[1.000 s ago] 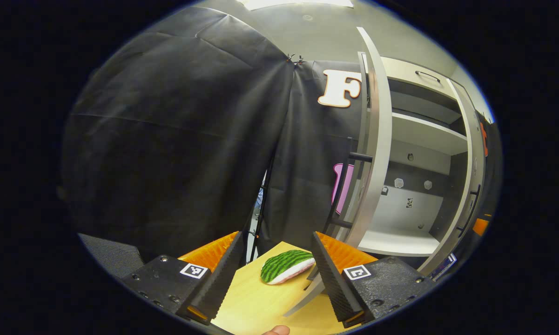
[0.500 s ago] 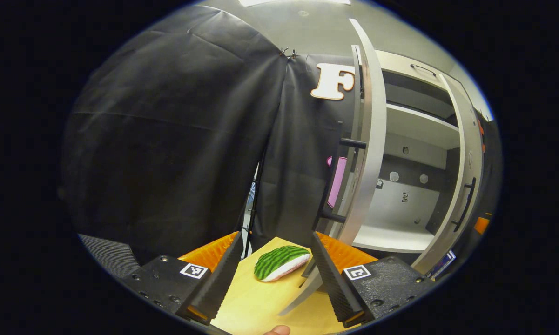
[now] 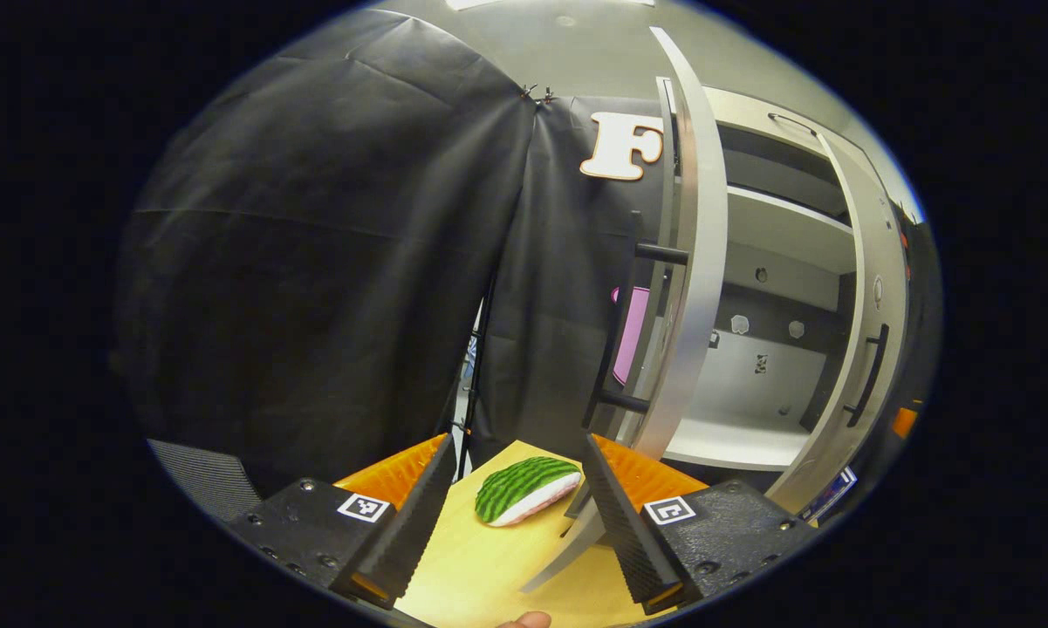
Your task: Grasp the bottle in the cabinet with the left hand and place it on the coaster, then close the right door with the right hand and the left door with the left hand.
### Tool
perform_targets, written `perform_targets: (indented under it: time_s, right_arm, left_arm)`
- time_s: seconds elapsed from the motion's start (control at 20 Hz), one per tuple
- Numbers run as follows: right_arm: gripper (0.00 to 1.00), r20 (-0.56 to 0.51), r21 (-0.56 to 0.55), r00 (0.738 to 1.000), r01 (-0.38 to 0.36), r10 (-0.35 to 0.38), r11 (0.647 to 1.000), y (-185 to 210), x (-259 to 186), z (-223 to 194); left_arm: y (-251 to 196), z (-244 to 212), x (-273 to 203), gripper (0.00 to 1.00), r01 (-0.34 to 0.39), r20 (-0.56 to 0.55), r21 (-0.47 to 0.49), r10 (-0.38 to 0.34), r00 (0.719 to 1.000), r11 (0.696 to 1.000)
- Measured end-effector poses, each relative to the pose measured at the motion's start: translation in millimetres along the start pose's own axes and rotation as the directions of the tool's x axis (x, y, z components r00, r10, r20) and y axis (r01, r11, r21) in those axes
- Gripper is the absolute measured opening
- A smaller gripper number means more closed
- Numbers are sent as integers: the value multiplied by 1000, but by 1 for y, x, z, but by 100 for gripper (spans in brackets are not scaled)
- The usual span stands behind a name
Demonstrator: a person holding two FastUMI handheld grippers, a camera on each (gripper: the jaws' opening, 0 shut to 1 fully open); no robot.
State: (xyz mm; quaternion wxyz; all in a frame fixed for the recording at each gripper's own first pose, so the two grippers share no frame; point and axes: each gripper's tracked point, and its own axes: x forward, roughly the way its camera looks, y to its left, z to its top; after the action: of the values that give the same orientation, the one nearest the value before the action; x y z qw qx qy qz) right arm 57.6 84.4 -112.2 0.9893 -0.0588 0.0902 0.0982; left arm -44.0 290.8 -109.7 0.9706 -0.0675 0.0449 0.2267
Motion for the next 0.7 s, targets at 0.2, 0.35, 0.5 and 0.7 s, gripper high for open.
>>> perform_targets:
  time_s: [0.2, 0.35, 0.5, 0.7]
  right_arm:
    - [97, 0, 2, 1000, -7, 7, 1000, 0, 2, -1]
    - [97, -2, 1, 1000, -5, 5, 1000, -3, 3, -4]
    - [97, -6, 15, 1000, -4, 4, 1000, -5, 4, -4]
    - [97, -6, 16, 1000, 1, -1, 1000, -10, 3, -6]
  left_arm:
    - [1, -5, 0, 91, -6, -14, -16, 6, 1000, 1000]
    - [-1, -8, -1, 90, -11, -23, -34, 11, 1000, 999]
    - [-7, -9, -3, 89, 2, -29, -45, -3, 1000, 999]
    - [-12, -9, -5, 88, 22, -31, -37, -23, 999, 999]
